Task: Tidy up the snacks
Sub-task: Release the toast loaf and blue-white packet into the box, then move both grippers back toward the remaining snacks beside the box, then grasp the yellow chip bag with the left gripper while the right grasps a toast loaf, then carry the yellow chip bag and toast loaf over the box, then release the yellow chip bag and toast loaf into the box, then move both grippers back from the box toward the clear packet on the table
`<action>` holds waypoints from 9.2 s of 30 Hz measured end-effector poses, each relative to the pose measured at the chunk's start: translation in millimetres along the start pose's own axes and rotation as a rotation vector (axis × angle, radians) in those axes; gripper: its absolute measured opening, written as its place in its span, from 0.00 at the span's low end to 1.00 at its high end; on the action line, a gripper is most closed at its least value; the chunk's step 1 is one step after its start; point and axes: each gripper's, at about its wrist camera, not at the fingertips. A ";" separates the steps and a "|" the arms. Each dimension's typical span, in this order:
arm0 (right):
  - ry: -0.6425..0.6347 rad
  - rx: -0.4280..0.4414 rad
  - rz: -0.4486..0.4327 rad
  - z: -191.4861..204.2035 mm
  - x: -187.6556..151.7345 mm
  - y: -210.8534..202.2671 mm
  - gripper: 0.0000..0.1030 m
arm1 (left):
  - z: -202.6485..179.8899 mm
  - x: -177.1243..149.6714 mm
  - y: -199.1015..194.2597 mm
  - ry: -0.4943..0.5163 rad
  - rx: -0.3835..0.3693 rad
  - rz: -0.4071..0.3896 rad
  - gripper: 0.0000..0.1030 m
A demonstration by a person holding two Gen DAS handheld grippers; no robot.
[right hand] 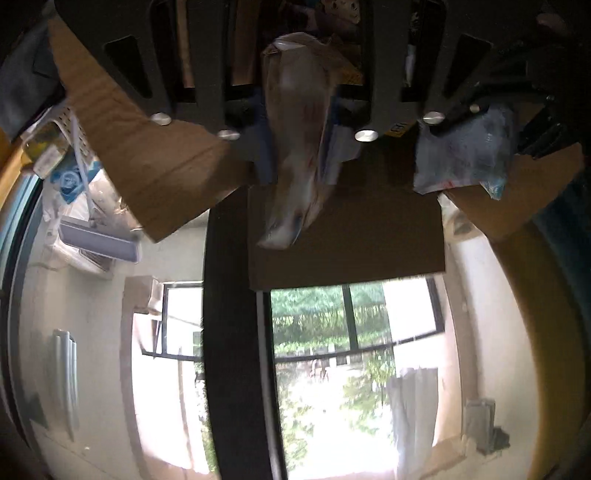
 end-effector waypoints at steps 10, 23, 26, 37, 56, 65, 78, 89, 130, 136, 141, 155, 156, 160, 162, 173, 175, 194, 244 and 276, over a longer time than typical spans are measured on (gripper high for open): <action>-0.013 0.008 -0.019 2.0 0.9 -12.8 0.70 | 14.7 3.7 -26.8 -0.052 0.016 -0.055 0.89; 0.001 0.005 -0.002 13.7 -2.5 -61.4 0.70 | 16.9 -8.4 -92.6 -0.043 0.078 -0.085 0.89; 0.003 0.014 0.007 19.9 -5.2 -73.2 0.70 | 12.7 -16.8 -106.8 -0.034 0.082 -0.087 0.89; -0.028 0.022 0.035 35.0 -23.9 -116.1 0.70 | 1.6 -50.5 -144.3 -0.020 0.054 -0.089 0.89; -0.002 0.007 0.100 13.9 -79.3 -166.9 0.70 | 19.9 -118.8 -184.0 0.040 0.047 -0.060 0.89; 0.000 0.001 0.158 -2.0 -110.6 -165.4 0.70 | 21.5 -149.7 -169.8 0.047 0.054 0.010 0.89; 0.029 0.001 0.241 -25.4 -145.7 -141.1 0.70 | 22.6 -180.7 -134.7 0.048 0.024 0.087 0.89; 0.075 0.073 0.345 -26.6 -183.0 -107.8 0.74 | 30.9 -180.0 -123.9 -0.079 -0.035 0.081 0.89; 0.201 0.191 0.329 -17.1 -188.2 -147.1 0.26 | 1.2 -189.5 -114.5 -0.245 -0.266 0.245 0.62; 0.114 0.192 0.295 -12.9 -173.4 -176.8 0.24 | 3.0 -191.2 -150.2 -0.245 -0.279 0.209 0.62; -0.013 0.213 0.221 -7.0 -154.0 -213.9 0.23 | 9.0 -188.1 -182.8 -0.212 -0.274 0.156 0.62; -0.161 0.170 0.015 -3.8 -75.3 -264.8 0.23 | -1.5 -123.8 -234.0 -0.128 -0.245 -0.024 0.62; -0.156 0.171 0.009 -4.0 -72.5 -263.5 0.23 | -2.4 -118.0 -235.6 -0.119 -0.244 -0.036 0.62; -0.152 0.179 -0.008 -1.6 -60.7 -256.2 0.23 | -5.6 -99.2 -231.9 -0.101 -0.231 -0.067 0.62; -0.155 0.182 -0.013 -0.4 -56.5 -253.0 0.23 | -4.3 -92.7 -229.3 -0.101 -0.226 -0.075 0.62; -0.173 0.164 -0.056 -4.2 -30.0 -226.2 0.23 | -0.6 -63.4 -199.8 -0.059 -0.176 -0.102 0.62; -0.169 0.162 -0.061 -5.1 -25.4 -219.0 0.23 | -0.2 -57.7 -194.0 -0.044 -0.166 -0.106 0.62; -0.139 0.070 -0.107 -9.4 10.6 -148.7 0.23 | 22.5 -8.6 -141.9 0.000 -0.078 -0.167 0.62; -0.116 0.025 0.110 7.6 -51.2 -10.6 0.37 | 18.6 9.8 -15.1 0.008 -0.051 0.041 0.84; -0.121 0.014 -0.007 44.2 -15.1 -156.0 0.44 | 29.7 -17.0 -212.7 0.011 -0.038 -0.188 0.89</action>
Point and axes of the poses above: each gripper's, at about its wrist camera, not at the fingertips, and y roughly the way its jaws point, z to its left, x to its top, and after that the axes turned 14 degrees about -z, right-handed
